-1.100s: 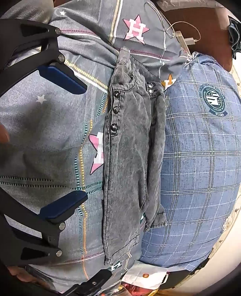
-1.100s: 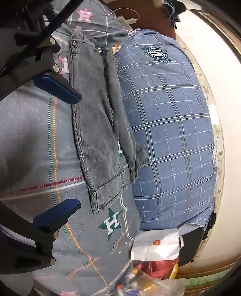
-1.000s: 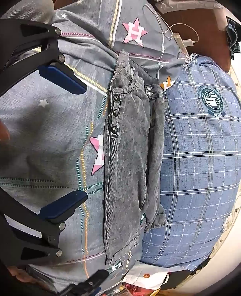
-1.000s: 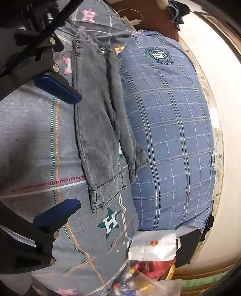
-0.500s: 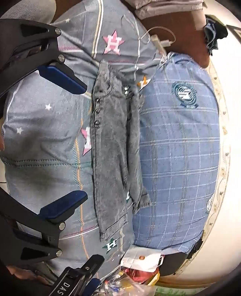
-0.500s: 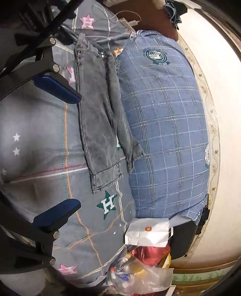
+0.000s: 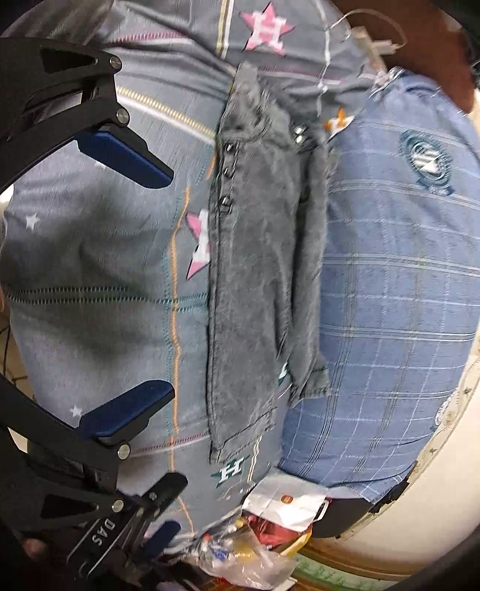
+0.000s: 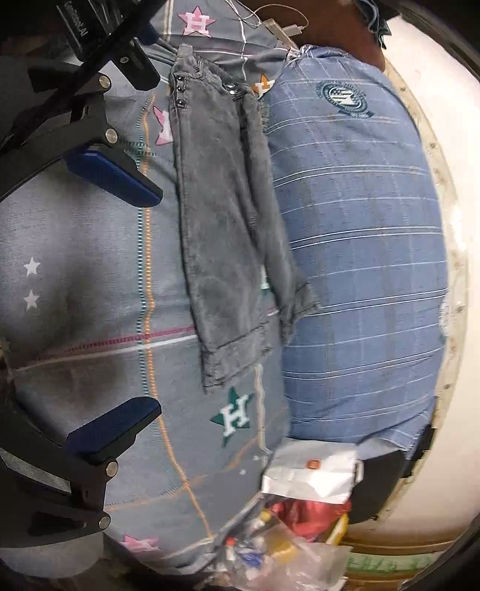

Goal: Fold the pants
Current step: 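Move both tools toward the grey jeans lying on the bed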

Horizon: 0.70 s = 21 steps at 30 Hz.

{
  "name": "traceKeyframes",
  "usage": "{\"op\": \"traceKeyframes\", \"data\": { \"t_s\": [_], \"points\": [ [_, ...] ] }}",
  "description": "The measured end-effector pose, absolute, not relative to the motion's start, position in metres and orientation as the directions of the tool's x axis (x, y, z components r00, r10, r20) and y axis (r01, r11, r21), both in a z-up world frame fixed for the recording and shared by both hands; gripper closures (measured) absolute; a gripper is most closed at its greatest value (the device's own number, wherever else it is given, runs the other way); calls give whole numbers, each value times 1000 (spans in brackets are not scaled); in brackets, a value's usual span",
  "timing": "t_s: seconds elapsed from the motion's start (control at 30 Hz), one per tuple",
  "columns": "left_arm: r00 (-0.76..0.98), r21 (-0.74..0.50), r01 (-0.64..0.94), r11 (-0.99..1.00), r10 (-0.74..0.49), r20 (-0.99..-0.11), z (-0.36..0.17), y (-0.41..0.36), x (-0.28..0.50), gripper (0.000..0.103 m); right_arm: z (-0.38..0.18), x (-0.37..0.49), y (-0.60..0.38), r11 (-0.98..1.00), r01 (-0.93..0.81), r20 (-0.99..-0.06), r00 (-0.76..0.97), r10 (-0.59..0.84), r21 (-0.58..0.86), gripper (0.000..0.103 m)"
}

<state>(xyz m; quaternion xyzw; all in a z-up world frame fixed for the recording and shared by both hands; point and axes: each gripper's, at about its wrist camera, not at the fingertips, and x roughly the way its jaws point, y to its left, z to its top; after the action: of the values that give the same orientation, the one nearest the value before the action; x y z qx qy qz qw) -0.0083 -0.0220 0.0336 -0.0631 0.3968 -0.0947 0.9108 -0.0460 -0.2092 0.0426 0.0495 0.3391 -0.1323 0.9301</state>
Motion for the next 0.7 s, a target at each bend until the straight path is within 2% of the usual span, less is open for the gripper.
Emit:
{"op": "traceKeyframes", "data": {
  "t_s": [0.4, 0.7],
  "points": [
    [572, -214, 128, 968, -249, -781, 22, -27, 9, 0, 25, -32, -210, 958, 285, -688, 695, -208, -1, 0],
    [618, -134, 122, 983, -181, -765, 43, -24, 9, 0, 44, -32, -217, 959, 278, -680, 712, -173, 47, 0]
  ]
}}
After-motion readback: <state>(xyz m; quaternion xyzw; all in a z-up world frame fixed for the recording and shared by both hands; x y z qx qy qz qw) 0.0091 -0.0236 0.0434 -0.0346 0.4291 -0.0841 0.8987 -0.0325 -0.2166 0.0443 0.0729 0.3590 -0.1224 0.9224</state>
